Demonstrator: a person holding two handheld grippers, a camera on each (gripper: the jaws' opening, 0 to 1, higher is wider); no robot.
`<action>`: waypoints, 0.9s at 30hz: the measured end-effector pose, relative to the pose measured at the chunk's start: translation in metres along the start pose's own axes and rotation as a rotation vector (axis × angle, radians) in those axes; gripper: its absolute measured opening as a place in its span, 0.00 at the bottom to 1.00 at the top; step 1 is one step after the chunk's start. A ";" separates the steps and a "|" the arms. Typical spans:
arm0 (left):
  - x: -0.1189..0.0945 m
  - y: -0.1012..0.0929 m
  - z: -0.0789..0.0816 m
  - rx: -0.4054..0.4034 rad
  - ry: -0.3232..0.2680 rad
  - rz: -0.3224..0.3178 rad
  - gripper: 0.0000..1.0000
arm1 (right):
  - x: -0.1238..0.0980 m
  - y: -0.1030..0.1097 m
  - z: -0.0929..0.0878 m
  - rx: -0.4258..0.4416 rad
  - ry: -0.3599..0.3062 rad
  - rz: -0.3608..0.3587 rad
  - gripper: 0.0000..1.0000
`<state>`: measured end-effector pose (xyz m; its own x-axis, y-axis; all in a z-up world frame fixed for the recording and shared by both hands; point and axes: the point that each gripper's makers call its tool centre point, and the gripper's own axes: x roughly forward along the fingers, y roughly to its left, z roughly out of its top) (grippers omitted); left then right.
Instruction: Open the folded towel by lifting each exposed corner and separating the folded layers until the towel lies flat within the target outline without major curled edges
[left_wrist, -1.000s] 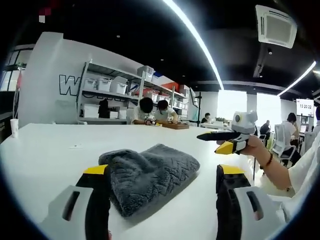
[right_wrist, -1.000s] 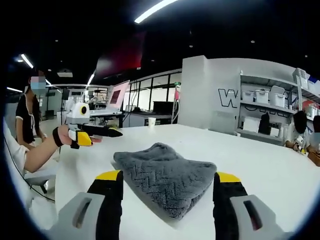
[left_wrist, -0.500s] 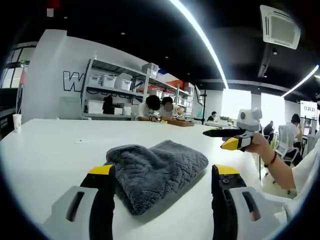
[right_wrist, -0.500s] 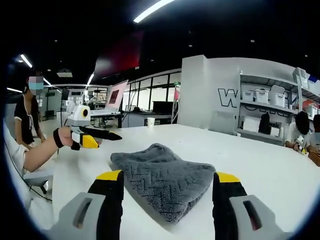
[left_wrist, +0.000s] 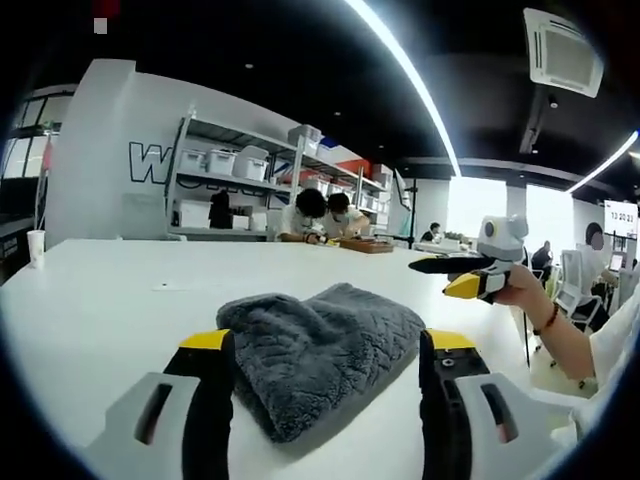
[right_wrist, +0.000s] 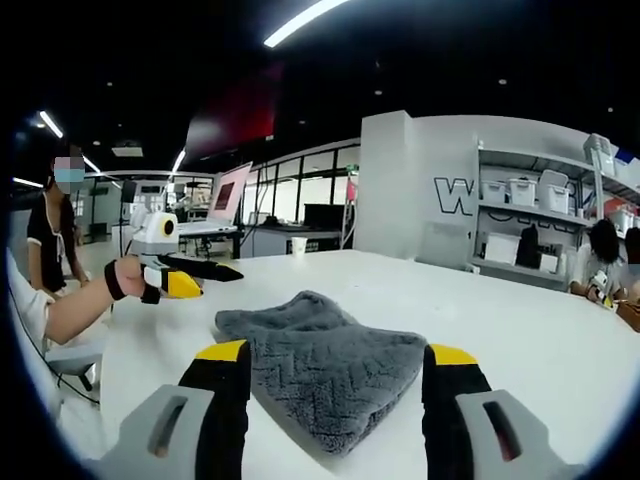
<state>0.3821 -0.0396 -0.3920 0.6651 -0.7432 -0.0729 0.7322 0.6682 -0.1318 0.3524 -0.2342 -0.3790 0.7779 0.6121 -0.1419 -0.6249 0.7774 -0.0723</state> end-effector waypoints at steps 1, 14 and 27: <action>0.001 0.004 0.005 0.011 -0.028 0.020 0.70 | 0.000 0.000 0.000 0.000 -0.001 0.000 0.67; 0.010 -0.001 0.005 -0.035 -0.031 -0.014 0.73 | 0.006 -0.003 -0.002 0.004 0.014 -0.003 0.66; 0.017 0.004 0.000 0.009 0.009 0.013 0.71 | 0.015 -0.008 -0.004 0.020 0.034 -0.022 0.61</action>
<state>0.3969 -0.0495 -0.3935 0.6734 -0.7345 -0.0837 0.7247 0.6783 -0.1218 0.3693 -0.2318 -0.3844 0.7884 0.5899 -0.1743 -0.6061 0.7934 -0.0562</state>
